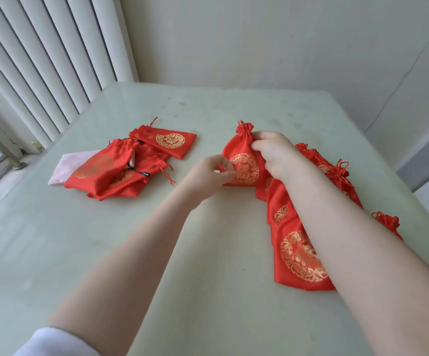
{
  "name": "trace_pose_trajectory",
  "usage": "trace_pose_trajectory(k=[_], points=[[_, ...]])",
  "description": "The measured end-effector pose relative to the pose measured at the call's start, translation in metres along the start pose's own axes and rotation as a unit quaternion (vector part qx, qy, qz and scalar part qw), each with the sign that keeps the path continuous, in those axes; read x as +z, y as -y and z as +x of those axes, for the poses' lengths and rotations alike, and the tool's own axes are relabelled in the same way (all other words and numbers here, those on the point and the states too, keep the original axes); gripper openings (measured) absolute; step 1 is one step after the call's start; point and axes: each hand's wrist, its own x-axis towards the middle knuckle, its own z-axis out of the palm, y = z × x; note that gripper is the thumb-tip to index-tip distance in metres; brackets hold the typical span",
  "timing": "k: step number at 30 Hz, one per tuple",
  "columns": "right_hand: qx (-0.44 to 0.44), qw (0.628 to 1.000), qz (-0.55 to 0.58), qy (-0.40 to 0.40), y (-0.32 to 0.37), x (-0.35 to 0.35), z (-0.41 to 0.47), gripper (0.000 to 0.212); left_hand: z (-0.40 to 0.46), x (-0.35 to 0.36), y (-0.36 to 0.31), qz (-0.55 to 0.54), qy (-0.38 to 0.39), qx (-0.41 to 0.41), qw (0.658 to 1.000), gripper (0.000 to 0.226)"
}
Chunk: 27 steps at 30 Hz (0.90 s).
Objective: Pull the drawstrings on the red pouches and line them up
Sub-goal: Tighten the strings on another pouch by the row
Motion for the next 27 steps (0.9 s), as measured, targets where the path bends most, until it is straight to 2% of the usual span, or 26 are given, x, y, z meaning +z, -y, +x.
trace_pose_trajectory(k=[2, 5, 8, 11, 15, 19, 23, 27], points=[[0.015, 0.998, -0.034, -0.043, -0.006, 0.000, 0.014, 0.032, 0.014, 0.007, 0.006, 0.013, -0.021, 0.006, 1.000, 0.014], [0.020, 0.985, -0.119, -0.122, -0.012, -0.003, 0.031, 0.046, 0.034, 0.015, 0.009, 0.059, -0.037, 0.005, 0.998, 0.025], [-0.032, 0.963, -0.223, -0.145, -0.009, 0.001, 0.033, 0.040, 0.040, 0.014, 0.012, 0.085, -0.038, 0.008, 0.996, 0.027], [-0.077, 0.952, -0.267, -0.124, -0.001, 0.017, 0.028, 0.031, 0.041, 0.005, 0.018, 0.072, -0.079, -0.015, 0.994, 0.027], [-0.091, 0.967, -0.229, -0.056, 0.008, 0.046, 0.022, 0.020, 0.042, -0.019, 0.029, 0.055, -0.182, -0.060, 0.980, 0.032], [-0.077, 0.972, -0.222, -0.010, 0.007, 0.065, 0.019, 0.015, 0.044, -0.036, 0.033, 0.106, -0.192, -0.125, 0.968, 0.041], [-0.063, 0.976, -0.209, 0.010, 0.003, 0.071, 0.019, 0.016, 0.049, -0.043, 0.024, -0.005, -0.212, -0.159, 0.964, 0.046], [-0.077, 0.976, -0.204, 0.007, 0.001, 0.069, 0.021, 0.016, 0.063, -0.050, 0.023, -0.141, -0.258, -0.194, 0.936, 0.045]])
